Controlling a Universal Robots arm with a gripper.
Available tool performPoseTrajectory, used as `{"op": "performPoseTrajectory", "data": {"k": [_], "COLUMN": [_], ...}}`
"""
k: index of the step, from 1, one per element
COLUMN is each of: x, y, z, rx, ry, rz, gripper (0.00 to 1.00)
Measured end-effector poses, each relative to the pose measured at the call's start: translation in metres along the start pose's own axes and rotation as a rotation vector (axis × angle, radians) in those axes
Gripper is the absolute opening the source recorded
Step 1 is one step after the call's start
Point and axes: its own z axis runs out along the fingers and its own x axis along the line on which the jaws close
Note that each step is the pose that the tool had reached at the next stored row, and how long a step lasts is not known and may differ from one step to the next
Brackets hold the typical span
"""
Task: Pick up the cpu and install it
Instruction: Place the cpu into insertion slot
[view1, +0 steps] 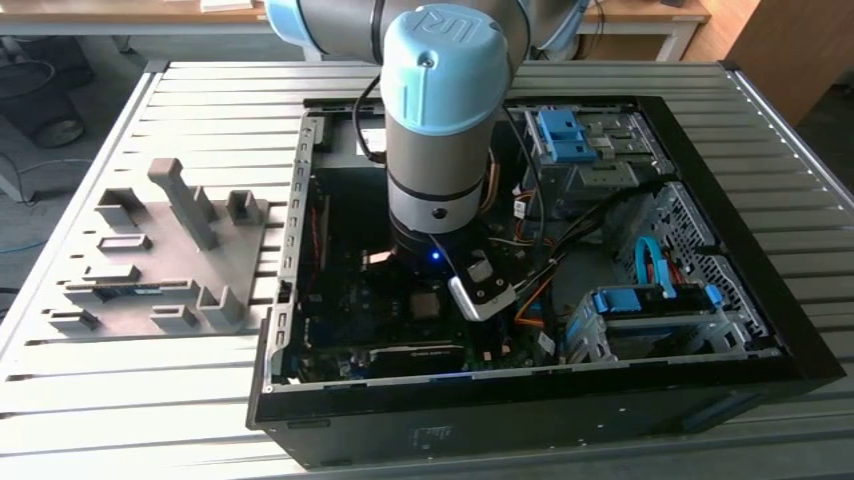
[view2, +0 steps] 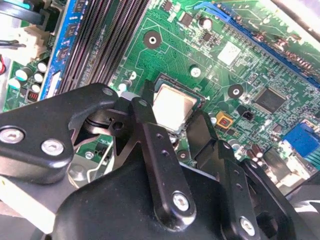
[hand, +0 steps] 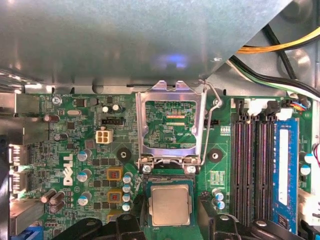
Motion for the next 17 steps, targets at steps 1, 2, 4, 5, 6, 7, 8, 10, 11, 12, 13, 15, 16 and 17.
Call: {"op": "performPoseTrajectory", "data": {"k": [1, 2, 4, 5, 6, 7, 8, 10, 11, 12, 13, 15, 16, 17], "x": [0.0002, 0.0007, 0.0014, 0.0017, 0.002, 0.0023, 0.0025, 0.003, 0.0032, 0.0035, 0.0038, 0.0046, 0.0049, 0.0052], "y": [0.0, 0.0001, 0.0002, 0.0002, 0.0001, 0.0001, 0.0002, 0.0001, 0.0002, 0.0002, 0.0002, 0.0001, 0.0002, 0.0001], "z": [0.0001, 0.0002, 0.0002, 0.0002, 0.0002, 0.0002, 0.0002, 0.0002, 0.0002, 0.0002, 0.0003, 0.0004, 0.0004, 0.0004], "rx": [-0.0001, -0.0003, -0.0005, -0.0004, -0.0003, -0.0004, -0.0004, -0.0004, -0.0004, -0.0004, -0.0004, -0.0004, -0.0004, -0.0003], "ry": [-0.0001, -0.0006, -0.001, -0.001, -0.001, -0.001, -0.001, -0.001, -0.001, -0.001, -0.001, -0.0011, -0.0011, -0.0011], "rz": [0.0, 0.0, 0.0, 0.0, 0.0, 0.0, 0.0, 0.0, 0.0, 0.0, 0.0, 0.0, 0.0, 0.0], "gripper": [0.54, 0.54, 0.54, 0.54, 0.54, 0.54, 0.54, 0.54, 0.54, 0.54, 0.54, 0.54, 0.54, 0.54]}}
